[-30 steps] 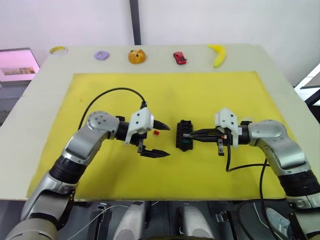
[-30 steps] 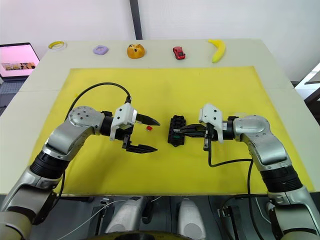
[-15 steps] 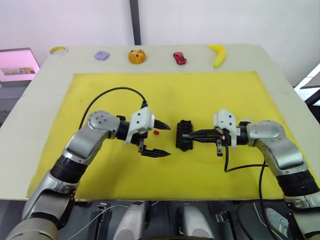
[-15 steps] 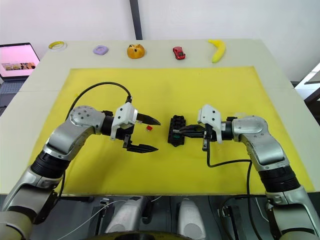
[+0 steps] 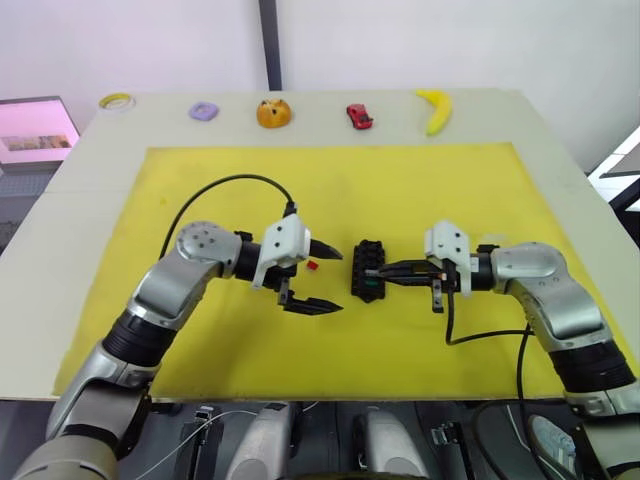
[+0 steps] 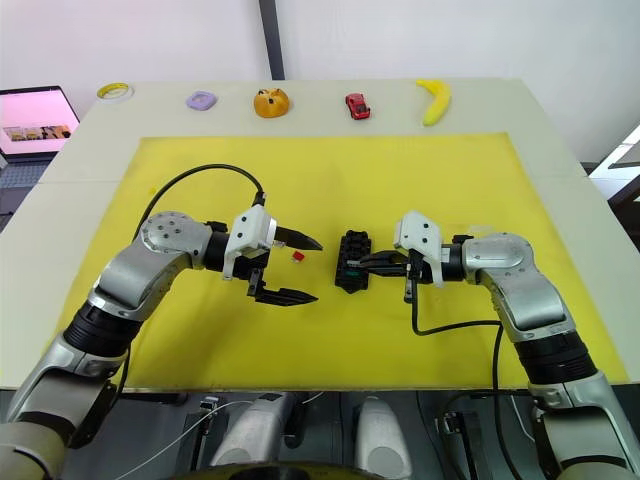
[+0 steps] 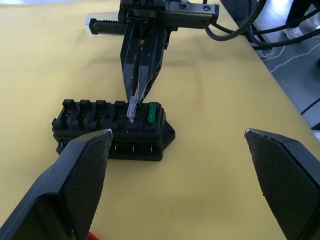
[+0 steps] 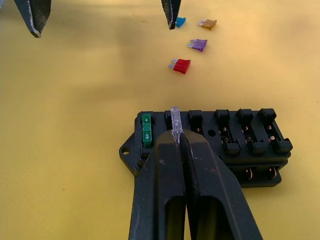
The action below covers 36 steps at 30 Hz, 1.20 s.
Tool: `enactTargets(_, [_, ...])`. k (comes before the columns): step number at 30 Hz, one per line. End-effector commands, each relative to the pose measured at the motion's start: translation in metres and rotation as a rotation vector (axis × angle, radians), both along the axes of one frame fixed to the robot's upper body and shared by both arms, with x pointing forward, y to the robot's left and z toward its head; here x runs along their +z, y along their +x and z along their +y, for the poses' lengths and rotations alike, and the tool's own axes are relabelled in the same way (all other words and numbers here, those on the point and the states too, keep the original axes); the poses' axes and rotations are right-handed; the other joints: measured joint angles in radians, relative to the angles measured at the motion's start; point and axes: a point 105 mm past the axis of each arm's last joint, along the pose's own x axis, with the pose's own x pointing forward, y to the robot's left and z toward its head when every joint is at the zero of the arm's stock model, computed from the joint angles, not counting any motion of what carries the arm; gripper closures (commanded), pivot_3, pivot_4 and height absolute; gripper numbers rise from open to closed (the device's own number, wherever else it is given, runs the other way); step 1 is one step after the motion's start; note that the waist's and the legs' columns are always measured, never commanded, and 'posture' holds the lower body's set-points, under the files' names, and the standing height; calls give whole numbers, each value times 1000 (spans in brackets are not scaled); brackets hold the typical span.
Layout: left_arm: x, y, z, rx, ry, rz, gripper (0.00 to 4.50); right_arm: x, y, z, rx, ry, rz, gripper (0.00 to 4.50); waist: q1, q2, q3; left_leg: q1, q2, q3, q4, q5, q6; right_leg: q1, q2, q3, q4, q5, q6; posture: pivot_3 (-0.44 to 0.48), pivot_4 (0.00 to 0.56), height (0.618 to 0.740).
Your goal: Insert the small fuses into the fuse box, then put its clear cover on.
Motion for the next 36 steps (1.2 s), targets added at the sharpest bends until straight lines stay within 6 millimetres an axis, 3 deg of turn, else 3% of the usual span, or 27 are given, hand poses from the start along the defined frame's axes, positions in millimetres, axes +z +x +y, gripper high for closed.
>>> enactTargets(1, [12, 0, -2, -10, -18, -48, 28, 6, 0, 3, 16, 7, -37, 4500, 0, 0, 0, 0, 0, 0, 0, 0, 0, 0, 0, 0, 0, 0, 0, 0, 150, 735])
enactTargets(36, [11, -2, -3, -13, -17, -52, 28, 17, -3, 5, 7, 58, -45, 4500, 0, 0, 0, 0, 0, 0, 1, 0, 0, 0, 0, 0, 1, 0, 0, 0, 150, 735])
